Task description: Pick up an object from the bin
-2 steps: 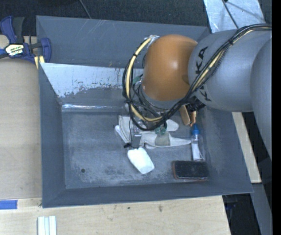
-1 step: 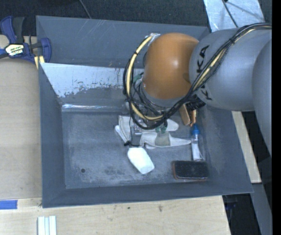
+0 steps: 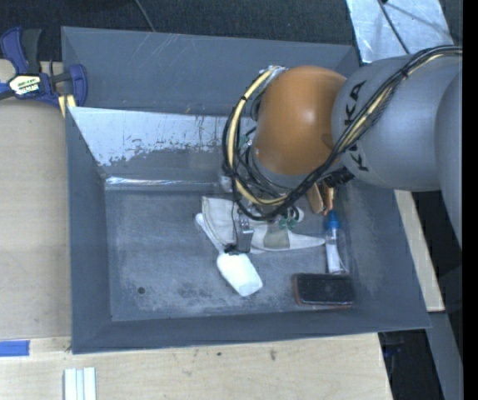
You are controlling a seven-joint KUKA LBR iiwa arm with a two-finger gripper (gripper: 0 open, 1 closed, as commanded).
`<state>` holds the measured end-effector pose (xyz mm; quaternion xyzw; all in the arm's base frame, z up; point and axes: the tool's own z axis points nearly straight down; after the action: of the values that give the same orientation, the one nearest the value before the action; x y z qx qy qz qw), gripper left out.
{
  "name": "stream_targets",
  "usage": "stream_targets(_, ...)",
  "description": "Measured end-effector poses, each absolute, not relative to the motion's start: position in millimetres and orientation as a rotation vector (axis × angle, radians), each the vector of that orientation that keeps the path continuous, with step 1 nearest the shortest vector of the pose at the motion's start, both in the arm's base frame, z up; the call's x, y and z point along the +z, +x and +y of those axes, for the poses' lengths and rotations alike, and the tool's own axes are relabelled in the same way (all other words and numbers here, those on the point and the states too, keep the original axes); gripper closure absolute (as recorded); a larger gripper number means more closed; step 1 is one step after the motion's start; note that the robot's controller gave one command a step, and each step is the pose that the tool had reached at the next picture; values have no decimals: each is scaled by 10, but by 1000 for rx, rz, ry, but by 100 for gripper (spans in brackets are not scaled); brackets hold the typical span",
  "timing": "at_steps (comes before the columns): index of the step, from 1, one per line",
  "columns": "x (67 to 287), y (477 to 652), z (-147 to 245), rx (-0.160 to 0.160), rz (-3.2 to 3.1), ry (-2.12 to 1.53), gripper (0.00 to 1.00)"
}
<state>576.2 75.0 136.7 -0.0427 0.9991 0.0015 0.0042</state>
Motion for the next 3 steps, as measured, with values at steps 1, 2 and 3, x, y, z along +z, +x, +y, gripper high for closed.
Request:
stream_targets(1,1244,5780,603,3,3130,-185,0)
stream_targets(2,954,5468,688,-2,3138,38,0)
stream_targets(3,737,5122,1021,6,3113,316,100)
